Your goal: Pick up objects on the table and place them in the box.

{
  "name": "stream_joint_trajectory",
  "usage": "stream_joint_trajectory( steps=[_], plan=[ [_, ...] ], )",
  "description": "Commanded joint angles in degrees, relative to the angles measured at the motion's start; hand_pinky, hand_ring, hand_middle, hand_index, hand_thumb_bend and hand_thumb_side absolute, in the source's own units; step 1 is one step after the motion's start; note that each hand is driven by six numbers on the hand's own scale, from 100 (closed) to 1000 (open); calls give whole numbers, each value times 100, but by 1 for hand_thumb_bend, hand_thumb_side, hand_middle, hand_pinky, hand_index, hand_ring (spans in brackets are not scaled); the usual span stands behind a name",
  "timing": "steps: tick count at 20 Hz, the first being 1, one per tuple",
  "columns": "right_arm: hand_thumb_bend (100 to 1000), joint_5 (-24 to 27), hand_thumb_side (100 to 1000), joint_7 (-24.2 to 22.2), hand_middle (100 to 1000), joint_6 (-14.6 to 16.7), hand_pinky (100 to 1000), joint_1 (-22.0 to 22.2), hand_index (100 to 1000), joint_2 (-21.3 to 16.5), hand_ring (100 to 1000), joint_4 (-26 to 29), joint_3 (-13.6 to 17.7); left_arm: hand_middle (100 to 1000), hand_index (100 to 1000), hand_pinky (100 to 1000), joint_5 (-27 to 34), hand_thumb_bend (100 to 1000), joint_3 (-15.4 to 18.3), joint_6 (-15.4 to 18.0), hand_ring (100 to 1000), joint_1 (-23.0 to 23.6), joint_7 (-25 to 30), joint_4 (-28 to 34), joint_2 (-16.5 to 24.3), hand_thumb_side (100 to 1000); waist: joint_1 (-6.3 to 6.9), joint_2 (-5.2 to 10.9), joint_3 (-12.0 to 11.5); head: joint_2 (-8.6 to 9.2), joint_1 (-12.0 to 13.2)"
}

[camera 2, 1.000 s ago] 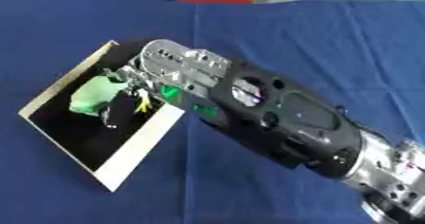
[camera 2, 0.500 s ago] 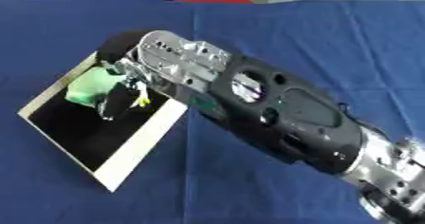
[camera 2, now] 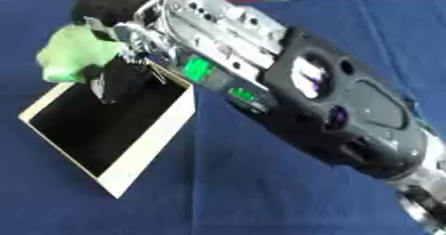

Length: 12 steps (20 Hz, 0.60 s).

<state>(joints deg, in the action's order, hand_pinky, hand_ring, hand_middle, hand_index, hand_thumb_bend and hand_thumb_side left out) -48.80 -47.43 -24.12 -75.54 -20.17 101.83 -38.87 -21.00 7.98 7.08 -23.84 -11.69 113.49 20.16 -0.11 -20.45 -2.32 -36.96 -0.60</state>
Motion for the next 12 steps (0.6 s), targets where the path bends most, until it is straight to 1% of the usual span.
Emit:
stream_joint_trajectory(
  steps=[1, 2, 4, 6, 7, 9, 10, 12],
  plan=[
    [100, 24, 425, -454, 838, -494, 823, -43, 906, -246, 876, 508, 322, 536, 776, 524, -29, 233, 28, -10, 642, -54, -1, 110, 100, 551, 40, 160, 18, -69, 23],
    [100, 42, 482, -454, 843, -483, 823, -30, 908, -280, 882, 592, 375, 537, 776, 524, -30, 233, 28, -11, 642, -55, -3, 110, 99, 551, 42, 161, 29, -61, 25],
    [100, -10, 470, -454, 836, -461, 824, -42, 902, -285, 882, 552, 353, 536, 776, 524, -28, 231, 23, -5, 642, -62, -2, 110, 82, 550, 44, 167, 45, -53, 29],
    [100, -85, 441, -454, 817, -485, 822, -51, 879, -189, 876, 315, 272, 536, 775, 524, -24, 230, 11, 4, 642, -71, 9, 110, 64, 552, 52, 169, 39, -37, 24],
    [100, -122, 328, -454, 722, -517, 813, -51, 805, -130, 835, 192, 239, 536, 775, 524, -22, 230, 9, 5, 642, -69, 16, 110, 59, 553, 57, 168, 30, -28, 21],
    [100, -91, 282, -454, 681, -623, 803, -37, 789, -18, 800, -31, 155, 535, 775, 524, -16, 226, 15, 4, 641, -64, 15, 110, 52, 553, 58, 161, -1, -4, 16],
    [100, -50, 308, -454, 679, -665, 800, -27, 789, 20, 793, -119, 110, 535, 775, 524, -11, 230, 17, 6, 641, -63, 13, 110, 49, 553, 56, 154, -15, 6, 23],
    [100, 24, 301, -454, 678, -726, 796, -6, 791, 71, 788, -241, 43, 535, 775, 524, -2, 229, 18, 9, 641, -57, 14, 110, 46, 553, 47, 137, -34, 19, 38]
  ],
)
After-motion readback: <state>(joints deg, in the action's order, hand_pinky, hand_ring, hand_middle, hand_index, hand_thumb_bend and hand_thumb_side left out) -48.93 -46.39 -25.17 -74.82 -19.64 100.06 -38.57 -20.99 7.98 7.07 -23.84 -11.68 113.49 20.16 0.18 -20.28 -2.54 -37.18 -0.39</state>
